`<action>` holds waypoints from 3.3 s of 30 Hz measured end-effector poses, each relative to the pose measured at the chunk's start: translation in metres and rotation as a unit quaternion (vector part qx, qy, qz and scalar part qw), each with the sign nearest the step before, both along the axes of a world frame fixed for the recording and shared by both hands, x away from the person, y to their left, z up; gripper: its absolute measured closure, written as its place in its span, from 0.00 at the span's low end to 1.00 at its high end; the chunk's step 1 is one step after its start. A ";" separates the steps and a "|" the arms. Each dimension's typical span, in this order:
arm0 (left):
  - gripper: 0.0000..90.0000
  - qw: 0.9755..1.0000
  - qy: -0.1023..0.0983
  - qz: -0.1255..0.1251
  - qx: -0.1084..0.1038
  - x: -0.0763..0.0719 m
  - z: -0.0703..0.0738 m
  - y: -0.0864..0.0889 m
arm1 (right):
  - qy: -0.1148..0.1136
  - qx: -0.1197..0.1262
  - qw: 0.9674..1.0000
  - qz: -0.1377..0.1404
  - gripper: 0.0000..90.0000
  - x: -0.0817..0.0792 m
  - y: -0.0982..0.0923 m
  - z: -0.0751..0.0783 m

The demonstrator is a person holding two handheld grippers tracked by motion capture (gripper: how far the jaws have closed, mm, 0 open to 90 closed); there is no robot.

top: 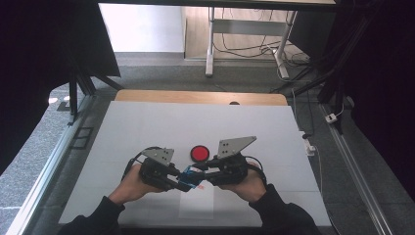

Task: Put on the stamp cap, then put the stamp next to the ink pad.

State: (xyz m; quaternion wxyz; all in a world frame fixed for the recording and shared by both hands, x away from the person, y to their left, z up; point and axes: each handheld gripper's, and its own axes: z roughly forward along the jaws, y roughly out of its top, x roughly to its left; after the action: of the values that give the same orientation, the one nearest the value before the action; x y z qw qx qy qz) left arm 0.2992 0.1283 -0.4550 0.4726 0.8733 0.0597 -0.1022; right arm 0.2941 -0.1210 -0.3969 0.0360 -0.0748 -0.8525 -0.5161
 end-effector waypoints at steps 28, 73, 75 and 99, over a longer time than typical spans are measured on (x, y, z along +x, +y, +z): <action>0.76 0.999 -0.018 -0.016 -0.034 -0.002 0.001 0.002 | 0.025 0.027 0.999 0.017 0.79 0.003 0.000 -0.005; 0.19 0.982 -0.026 0.185 0.029 -0.043 -0.001 0.036 | -0.012 0.000 1.000 -0.023 0.79 0.002 -0.006 -0.004; 0.16 0.980 -0.026 0.194 0.034 -0.045 -0.002 0.039 | -0.013 0.000 1.000 -0.025 0.79 0.002 -0.006 -0.003; 0.01 0.956 -0.017 0.285 0.063 -0.076 -0.009 0.070 | -0.020 -0.020 0.999 -0.043 0.79 0.004 -0.008 -0.006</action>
State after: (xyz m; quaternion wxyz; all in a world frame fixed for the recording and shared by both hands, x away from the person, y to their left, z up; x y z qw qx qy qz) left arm 0.2231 0.1983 -0.4639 0.4270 0.8496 0.3046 0.0562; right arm 0.2984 -0.1290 -0.4027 -0.0044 -0.1017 -0.8592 -0.5015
